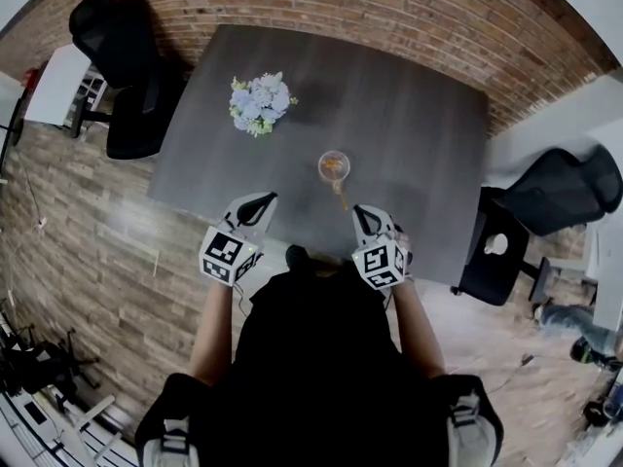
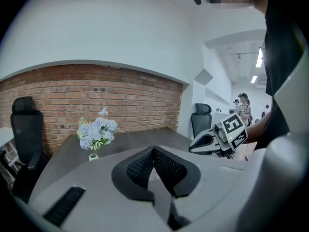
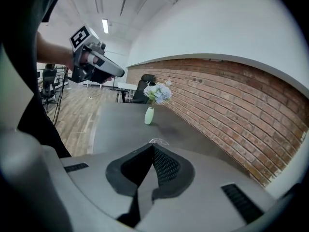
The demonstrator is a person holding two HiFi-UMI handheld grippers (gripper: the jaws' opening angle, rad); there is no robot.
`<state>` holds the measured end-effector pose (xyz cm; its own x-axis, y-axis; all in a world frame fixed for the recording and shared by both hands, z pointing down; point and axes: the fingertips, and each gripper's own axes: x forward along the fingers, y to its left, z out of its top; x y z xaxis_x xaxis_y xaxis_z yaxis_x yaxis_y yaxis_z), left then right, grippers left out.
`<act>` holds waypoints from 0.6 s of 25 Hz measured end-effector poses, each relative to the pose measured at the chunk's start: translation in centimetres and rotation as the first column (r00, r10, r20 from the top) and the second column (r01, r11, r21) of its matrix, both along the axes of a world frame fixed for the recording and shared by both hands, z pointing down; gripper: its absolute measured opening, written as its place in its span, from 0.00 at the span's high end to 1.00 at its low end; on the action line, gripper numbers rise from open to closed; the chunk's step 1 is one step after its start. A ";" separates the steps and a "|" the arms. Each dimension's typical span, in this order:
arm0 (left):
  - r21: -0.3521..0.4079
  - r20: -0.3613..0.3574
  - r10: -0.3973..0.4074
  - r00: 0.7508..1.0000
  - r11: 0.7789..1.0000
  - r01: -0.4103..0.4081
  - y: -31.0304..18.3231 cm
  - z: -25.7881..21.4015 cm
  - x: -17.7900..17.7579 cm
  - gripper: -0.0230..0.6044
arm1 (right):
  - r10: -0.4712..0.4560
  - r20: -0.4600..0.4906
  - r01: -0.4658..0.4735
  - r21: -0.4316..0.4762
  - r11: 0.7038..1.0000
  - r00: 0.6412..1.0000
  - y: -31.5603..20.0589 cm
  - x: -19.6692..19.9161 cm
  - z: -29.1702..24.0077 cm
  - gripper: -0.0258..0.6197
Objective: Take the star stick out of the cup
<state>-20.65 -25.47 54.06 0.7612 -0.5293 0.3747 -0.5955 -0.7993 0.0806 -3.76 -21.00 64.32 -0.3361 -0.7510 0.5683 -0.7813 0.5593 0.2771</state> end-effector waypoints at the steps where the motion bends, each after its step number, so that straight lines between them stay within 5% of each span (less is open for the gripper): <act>1: -0.003 0.001 0.005 1.000 1.000 -0.005 -0.2 0.0 -0.1 0.96 | 0.009 0.002 -0.009 -0.012 1.000 1.000 0.0 -0.2 0.3 0.96; 15: -0.010 0.011 0.057 0.998 0.998 -0.057 -1.6 0.4 -1.3 0.96 | 0.043 -0.005 -0.043 -0.064 0.997 0.999 -0.5 -1.8 3.1 0.86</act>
